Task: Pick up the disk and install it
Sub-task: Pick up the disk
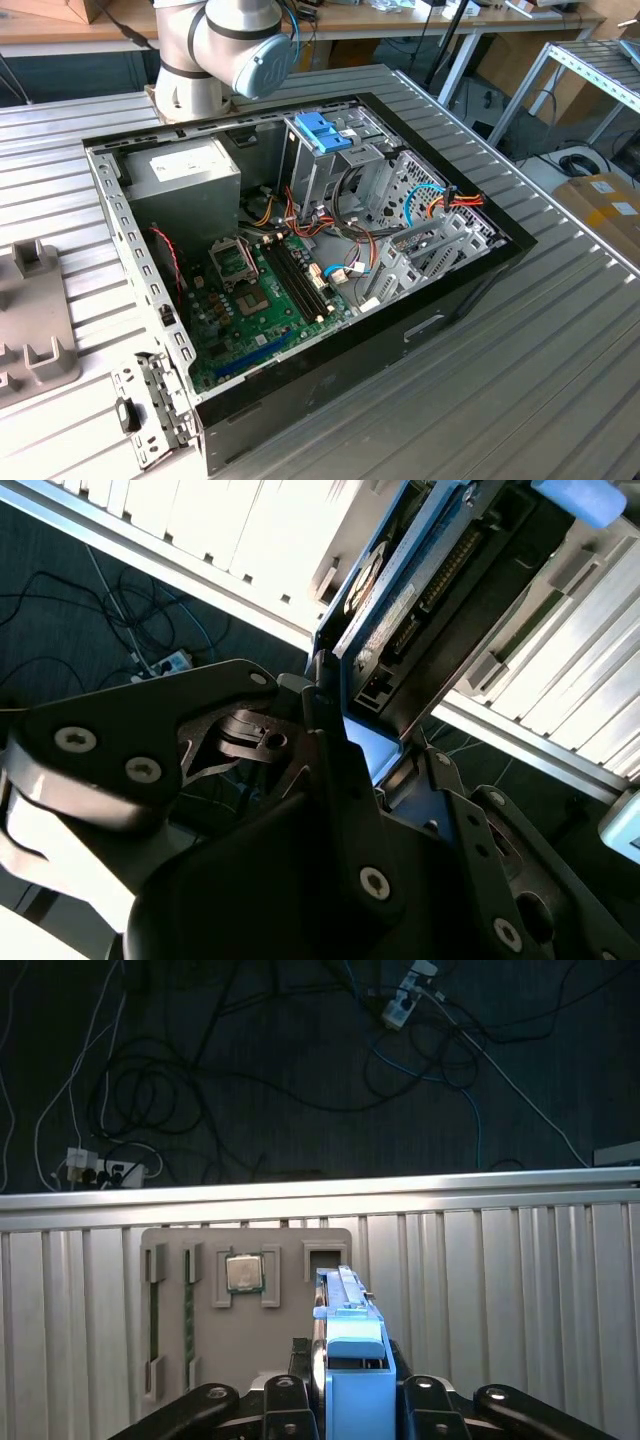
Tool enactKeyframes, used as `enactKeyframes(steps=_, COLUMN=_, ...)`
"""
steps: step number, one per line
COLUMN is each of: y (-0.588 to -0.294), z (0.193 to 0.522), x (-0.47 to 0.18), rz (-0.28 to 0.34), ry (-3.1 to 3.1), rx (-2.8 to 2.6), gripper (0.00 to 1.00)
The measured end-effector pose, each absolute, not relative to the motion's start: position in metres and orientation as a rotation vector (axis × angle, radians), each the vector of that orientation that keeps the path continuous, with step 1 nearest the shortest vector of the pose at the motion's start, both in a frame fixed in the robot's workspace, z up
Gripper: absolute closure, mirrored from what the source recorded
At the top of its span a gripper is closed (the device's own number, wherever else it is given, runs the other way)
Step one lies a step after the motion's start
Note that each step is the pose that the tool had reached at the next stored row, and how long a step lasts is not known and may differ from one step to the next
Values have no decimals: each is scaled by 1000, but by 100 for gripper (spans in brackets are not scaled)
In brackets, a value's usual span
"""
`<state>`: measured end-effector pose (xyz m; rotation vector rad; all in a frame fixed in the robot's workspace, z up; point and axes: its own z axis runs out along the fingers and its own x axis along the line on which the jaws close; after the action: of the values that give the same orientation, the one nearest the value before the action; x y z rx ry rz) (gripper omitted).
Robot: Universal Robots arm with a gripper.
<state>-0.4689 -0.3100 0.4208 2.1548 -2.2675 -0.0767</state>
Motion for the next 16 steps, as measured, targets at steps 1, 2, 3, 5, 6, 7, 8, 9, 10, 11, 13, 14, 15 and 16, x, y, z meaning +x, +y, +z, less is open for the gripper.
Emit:
enactKeyframes(steps=1, y=-310, z=421, x=-469, rz=-77, ry=-2267, rx=2155, gripper=63)
enactKeyframes(steps=2, y=-310, z=422, x=-469, rz=-77, ry=-2268, rx=2155, gripper=63)
enactKeyframes(steps=3, y=-310, z=423, x=-469, rz=-77, ry=-2267, rx=2155, gripper=63)
enactKeyframes(steps=5, y=-310, z=425, x=-469, rz=-77, ry=-2267, rx=2155, gripper=63)
enactKeyframes(steps=6, y=-310, z=426, x=-469, rz=-77, ry=-2268, rx=2155, gripper=63)
enactKeyframes(steps=7, y=-310, z=427, x=-469, rz=-77, ry=-2268, rx=2155, gripper=63)
enactKeyframes(steps=8, y=-310, z=427, x=-469, rz=-77, ry=-2268, rx=2155, gripper=63)
enactKeyframes(steps=9, y=-310, z=428, x=-469, rz=-77, ry=-2268, rx=2155, gripper=63)
enactKeyframes(steps=10, y=-310, z=429, x=-469, rz=-77, ry=-2268, rx=2155, gripper=63)
enactKeyframes(steps=11, y=-310, z=430, x=-469, rz=-77, ry=-2268, rx=2155, gripper=63)
enactKeyframes(steps=13, y=-310, z=431, x=-469, rz=-77, ry=-2268, rx=2155, gripper=63)
enactKeyframes(steps=14, y=-310, z=432, x=-469, rz=-77, ry=-2268, rx=2155, gripper=63)
enactKeyframes(steps=15, y=-310, z=433, x=-469, rz=-77, ry=-2268, rx=2155, gripper=63)
enactKeyframes(steps=16, y=-310, z=435, x=-469, rz=-77, ry=-2268, rx=2155, gripper=63)
